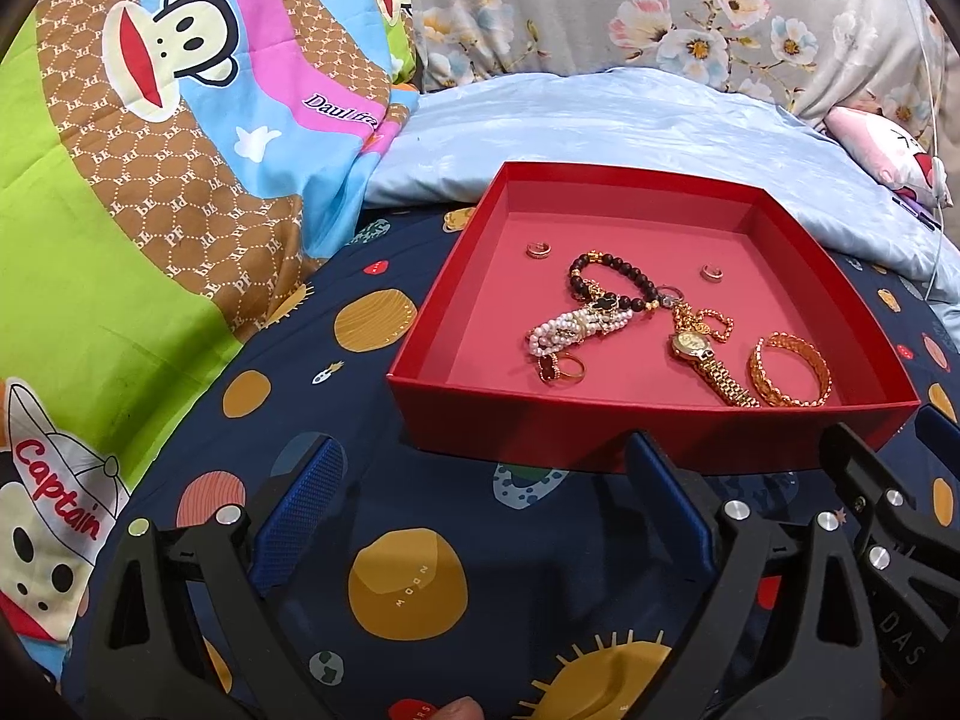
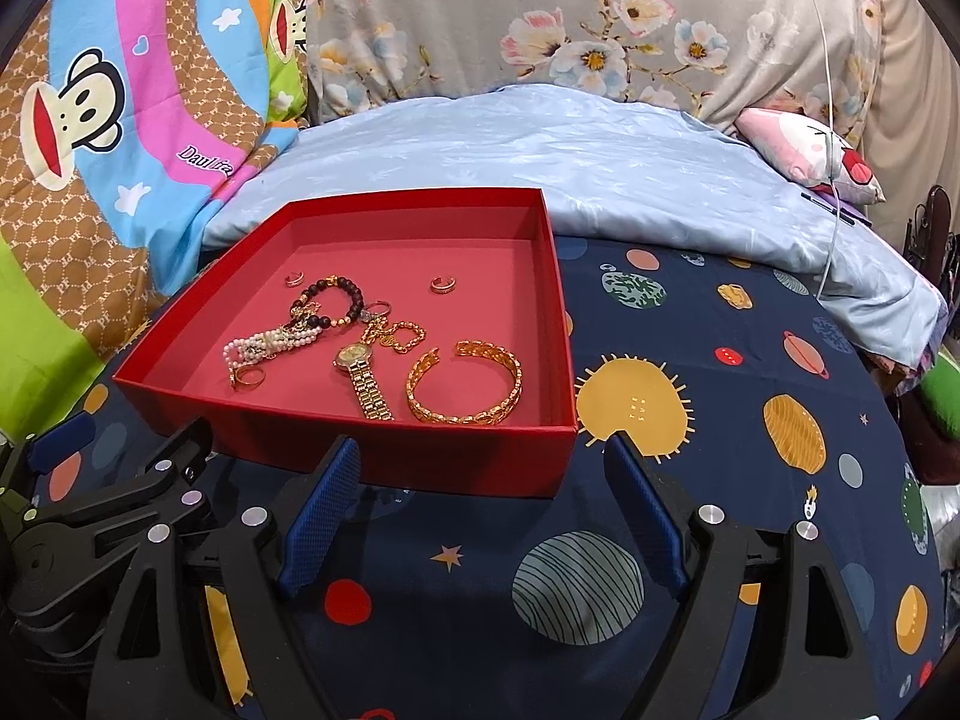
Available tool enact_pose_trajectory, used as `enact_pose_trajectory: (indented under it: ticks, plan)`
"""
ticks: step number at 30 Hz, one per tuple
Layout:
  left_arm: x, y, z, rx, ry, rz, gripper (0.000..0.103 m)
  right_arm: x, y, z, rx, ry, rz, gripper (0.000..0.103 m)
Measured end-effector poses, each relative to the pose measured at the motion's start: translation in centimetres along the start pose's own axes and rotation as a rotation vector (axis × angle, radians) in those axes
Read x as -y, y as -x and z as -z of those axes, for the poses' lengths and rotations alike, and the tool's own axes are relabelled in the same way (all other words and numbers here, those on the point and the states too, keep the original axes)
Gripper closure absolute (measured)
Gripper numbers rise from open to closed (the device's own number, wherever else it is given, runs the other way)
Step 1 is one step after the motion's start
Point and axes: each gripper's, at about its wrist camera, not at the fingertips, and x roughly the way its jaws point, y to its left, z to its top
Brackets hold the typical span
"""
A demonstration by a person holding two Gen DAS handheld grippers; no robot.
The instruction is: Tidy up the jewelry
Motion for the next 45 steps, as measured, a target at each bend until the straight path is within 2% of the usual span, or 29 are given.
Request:
enact_pose_trajectory:
  ticks: [15,28,38,45]
  plan:
    - [0.24,0.38,-0.04,0.016,-0.012,0.000,0.016,0.07,0.07,-0.01,0.002,0.000,0.005,0.021]
    - [0.29,0.42,-0.06,0.016,-0.014,-0.002,0.016,0.13,0.11,-0.01,0.003,0.000,0.005,0.021]
    - [0.31,0.23,-0.12,0.003,-0.021,-0.052,0.013,0.40,0.12,-0.08,0.001,0.010,0.004,0.021]
    - [0.30,0.32,-0.12,0.004,-0.021,-0.047,0.013,0.40,0.12,-0.07,0.003,0.007,0.005,0.021]
